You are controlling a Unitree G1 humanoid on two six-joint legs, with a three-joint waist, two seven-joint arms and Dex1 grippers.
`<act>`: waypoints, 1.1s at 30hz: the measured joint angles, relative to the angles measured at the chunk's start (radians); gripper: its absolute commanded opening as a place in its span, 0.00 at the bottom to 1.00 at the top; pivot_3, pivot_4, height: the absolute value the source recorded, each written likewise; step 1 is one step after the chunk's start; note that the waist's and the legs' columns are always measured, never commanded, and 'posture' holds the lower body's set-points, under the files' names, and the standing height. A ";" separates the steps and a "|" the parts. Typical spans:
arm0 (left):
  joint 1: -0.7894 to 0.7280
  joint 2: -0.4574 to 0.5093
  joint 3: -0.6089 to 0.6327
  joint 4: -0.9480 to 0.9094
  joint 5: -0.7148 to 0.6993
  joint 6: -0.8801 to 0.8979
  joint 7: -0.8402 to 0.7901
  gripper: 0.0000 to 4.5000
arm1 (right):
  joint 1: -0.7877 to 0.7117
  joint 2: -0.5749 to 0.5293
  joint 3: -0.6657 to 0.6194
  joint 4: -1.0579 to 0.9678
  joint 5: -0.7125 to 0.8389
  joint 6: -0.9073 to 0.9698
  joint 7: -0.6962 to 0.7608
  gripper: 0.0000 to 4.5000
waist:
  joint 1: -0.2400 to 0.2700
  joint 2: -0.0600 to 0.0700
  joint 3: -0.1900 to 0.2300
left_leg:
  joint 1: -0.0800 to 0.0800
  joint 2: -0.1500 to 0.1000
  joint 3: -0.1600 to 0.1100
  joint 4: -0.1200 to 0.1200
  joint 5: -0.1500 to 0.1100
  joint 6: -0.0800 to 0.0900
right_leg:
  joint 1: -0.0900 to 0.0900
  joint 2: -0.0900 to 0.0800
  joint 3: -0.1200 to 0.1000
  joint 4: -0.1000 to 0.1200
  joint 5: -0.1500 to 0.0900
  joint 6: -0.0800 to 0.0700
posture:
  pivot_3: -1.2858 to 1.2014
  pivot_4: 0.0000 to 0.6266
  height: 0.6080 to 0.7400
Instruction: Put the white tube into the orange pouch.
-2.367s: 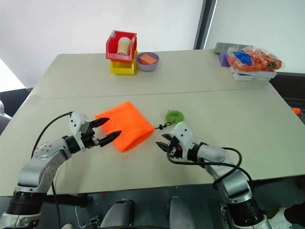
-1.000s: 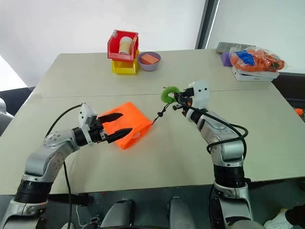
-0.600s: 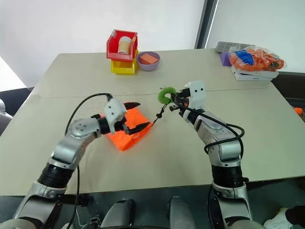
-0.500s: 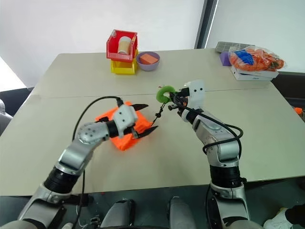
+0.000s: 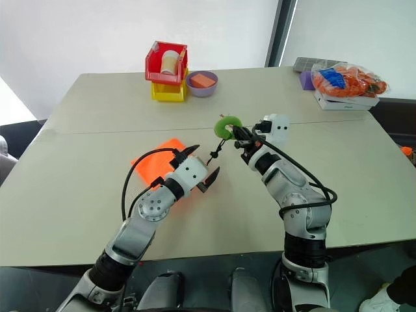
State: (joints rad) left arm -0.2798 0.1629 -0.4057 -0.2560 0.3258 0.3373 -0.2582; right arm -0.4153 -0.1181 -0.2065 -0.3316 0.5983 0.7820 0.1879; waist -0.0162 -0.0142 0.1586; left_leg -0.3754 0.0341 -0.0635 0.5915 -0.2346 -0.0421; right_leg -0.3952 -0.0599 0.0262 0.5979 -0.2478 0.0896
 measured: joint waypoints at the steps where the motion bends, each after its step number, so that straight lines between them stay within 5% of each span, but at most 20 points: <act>1: 0.000 -0.004 -0.003 0.003 0.007 -0.005 0.007 1.00 | -0.001 0.000 0.000 0.000 0.008 0.002 -0.005 0.01 | 0.000 0.000 0.000 | 0.000 0.000 0.000 0.000 0.000 0.000 | 0.000 0.000 0.000 0.000 0.000 0.000 | 0.52 0.24 1.00; 8: -0.021 -0.034 -0.003 0.068 0.031 -0.054 0.057 1.00 | -0.005 -0.002 0.000 0.000 0.038 0.013 -0.026 0.01 | 0.002 0.000 0.000 | 0.000 0.000 0.000 0.000 0.000 0.000 | 0.000 0.000 0.000 0.000 0.000 -0.001 | 0.52 0.24 1.00; 12: -0.035 -0.057 -0.003 0.097 0.032 -0.090 0.069 0.70 | -0.005 -0.007 0.002 -0.001 0.048 0.017 -0.034 0.00 | 0.002 0.000 0.000 | 0.000 0.000 0.000 0.000 0.000 0.000 | 0.000 0.000 0.000 0.000 0.000 0.000 | 0.52 0.24 1.00; 33: -0.044 -0.104 0.000 0.124 0.011 -0.106 0.071 0.70 | -0.005 -0.018 0.023 -0.008 0.055 0.017 -0.038 0.00 | 0.001 0.000 0.000 | 0.000 0.000 0.000 0.000 0.000 0.000 | 0.000 0.000 0.000 0.000 0.000 0.000 | 0.52 0.24 1.00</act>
State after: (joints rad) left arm -0.3233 0.0587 -0.4058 -0.1315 0.3364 0.2309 -0.1876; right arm -0.4201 -0.1359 -0.1836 -0.3397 0.6530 0.7994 0.1495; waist -0.0147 -0.0141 0.1586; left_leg -0.3757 0.0339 -0.0635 0.5917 -0.2347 -0.0421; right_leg -0.3951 -0.0600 0.0262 0.5976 -0.2478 0.0895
